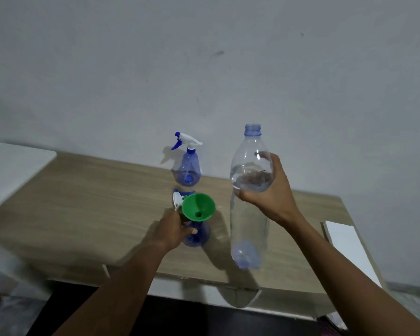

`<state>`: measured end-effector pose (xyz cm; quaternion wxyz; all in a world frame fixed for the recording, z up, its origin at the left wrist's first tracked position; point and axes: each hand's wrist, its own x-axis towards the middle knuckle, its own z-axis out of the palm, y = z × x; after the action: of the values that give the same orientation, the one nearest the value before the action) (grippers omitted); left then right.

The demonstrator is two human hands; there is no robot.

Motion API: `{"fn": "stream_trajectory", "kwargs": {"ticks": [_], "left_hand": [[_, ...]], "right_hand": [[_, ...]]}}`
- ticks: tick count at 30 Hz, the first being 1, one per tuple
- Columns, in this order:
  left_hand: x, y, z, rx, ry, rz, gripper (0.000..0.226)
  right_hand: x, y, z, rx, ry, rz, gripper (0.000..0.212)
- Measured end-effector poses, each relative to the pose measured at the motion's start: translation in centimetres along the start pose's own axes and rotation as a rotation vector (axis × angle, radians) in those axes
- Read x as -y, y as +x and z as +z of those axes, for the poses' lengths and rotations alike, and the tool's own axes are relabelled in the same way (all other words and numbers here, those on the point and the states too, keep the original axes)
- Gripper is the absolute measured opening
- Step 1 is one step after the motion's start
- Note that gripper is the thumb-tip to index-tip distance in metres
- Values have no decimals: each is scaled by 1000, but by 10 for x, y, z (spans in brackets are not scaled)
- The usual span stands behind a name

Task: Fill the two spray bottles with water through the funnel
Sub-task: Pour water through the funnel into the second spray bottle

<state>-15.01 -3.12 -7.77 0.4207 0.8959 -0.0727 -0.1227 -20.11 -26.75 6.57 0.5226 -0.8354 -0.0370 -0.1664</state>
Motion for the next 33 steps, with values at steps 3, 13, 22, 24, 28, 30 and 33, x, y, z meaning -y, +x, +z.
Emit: {"fn": "stream_trajectory", "kwargs": {"ticks": [3, 13, 22, 24, 28, 30, 33], "left_hand": [[-4, -6, -3, 5, 7, 6, 30], [-3, -9, -6, 24, -54, 18, 28], [-3, -10, -4, 21, -71, -2, 30], [-2, -10, -4, 17, -84, -2, 30], [-3, -11, -4, 11, -63, -4, 29], [-5, -12, -4, 15, -82, -3, 27], [-5, -12, -3, 15, -89, 5, 26]], "right_hand": [[-1, -9, -2, 161, -63, 48, 82], [-33, -32, -3, 389, -206, 245, 83], [-37, -36, 3, 497, -370, 260, 77], [-36, -35, 4, 523, -382, 269, 77], [-33, -32, 6, 594, -416, 282, 79], [-32, -31, 6, 619, -420, 279, 80], [-31, -31, 5, 639, -433, 283, 80]]}}
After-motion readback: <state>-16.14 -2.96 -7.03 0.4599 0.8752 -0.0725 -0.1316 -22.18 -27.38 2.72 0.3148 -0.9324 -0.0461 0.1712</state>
